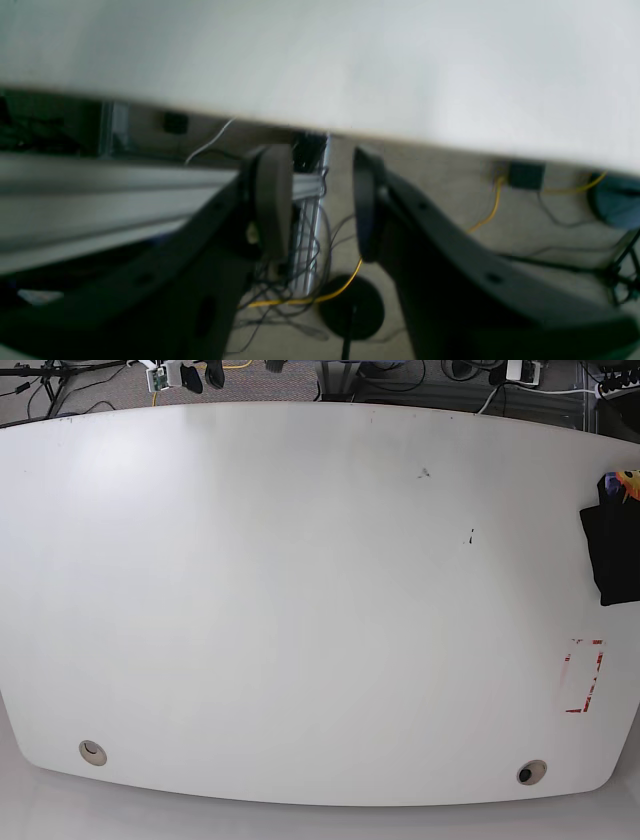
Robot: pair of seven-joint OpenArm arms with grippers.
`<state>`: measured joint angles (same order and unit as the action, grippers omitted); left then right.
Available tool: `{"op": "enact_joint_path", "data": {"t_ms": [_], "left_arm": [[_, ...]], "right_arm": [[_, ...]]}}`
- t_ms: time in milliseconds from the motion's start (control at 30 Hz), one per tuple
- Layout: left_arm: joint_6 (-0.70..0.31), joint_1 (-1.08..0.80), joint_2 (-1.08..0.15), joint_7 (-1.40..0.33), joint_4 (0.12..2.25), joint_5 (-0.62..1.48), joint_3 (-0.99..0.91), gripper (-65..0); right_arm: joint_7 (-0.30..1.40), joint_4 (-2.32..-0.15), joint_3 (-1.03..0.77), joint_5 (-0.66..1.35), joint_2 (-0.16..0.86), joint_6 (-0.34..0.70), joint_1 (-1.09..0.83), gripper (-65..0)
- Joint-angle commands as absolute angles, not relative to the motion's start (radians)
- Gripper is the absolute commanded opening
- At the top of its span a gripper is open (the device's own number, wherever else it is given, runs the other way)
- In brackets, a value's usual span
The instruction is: Fold the T-shirt properly
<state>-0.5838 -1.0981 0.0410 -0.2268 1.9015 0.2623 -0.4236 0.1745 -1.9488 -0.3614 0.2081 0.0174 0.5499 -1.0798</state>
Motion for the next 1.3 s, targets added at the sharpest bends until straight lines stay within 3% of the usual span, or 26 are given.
{"op": "enact_joint_path", "data": {"t_ms": [0,433,600,800,1100,1267], "left_arm": [[-0.588,-1.119,0.041,-0.213,1.85,0.249,-0.427,-29.9],[-0.585,-0.845,-0.094,-0.2,1.236,0.183,-0.303,-30.4],[-0.585,-0.745,-0.11,-0.116,1.027,0.182,-0.257,-34.9],[-0.582,-0.644,-0.143,-0.039,0.834,0.182,-0.153,-34.2],[-0.42,-0.401,-0.168,0.01,0.478,0.148,-0.064,-33.9],[-0.383,-0.291,-0.171,0.09,0.286,0.134,-0.028,-33.9]], "right_arm": [[0.159,-1.925,-0.366,0.208,-0.007,0.558,-1.125,-45.5],[0.087,-1.543,-0.363,0.093,-0.03,0.605,-1.013,-45.5],[0.024,-1.365,-0.363,0.005,-0.031,0.601,-0.923,-45.5],[0.018,-1.147,-0.366,-0.076,-0.033,0.596,-0.78,-45.5],[0.018,-0.868,-0.366,-0.124,-0.001,0.591,-0.578,-45.5],[0.018,-0.754,-0.366,-0.151,0.005,0.541,-0.493,-45.5]]}}
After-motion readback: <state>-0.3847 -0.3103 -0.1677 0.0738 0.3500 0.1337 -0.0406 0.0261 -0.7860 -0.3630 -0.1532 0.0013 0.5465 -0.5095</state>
